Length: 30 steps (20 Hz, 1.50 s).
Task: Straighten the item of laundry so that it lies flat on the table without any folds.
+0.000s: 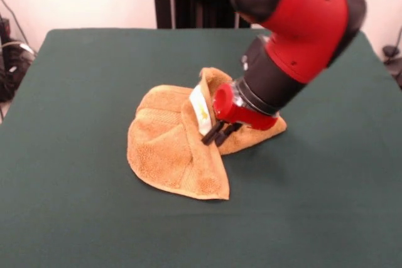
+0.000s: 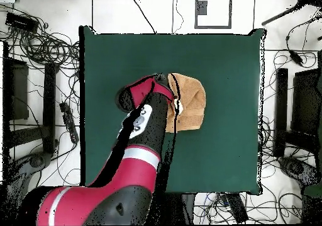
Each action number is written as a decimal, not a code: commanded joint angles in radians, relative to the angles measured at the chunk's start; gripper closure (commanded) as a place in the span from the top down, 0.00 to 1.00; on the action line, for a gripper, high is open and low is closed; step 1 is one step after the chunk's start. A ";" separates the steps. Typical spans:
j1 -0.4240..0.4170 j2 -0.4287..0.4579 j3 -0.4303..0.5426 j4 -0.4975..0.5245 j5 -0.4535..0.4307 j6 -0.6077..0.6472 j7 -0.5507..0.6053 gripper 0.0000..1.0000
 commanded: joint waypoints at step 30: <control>0.082 0.234 0.070 -0.403 0.260 0.254 0.601 0.00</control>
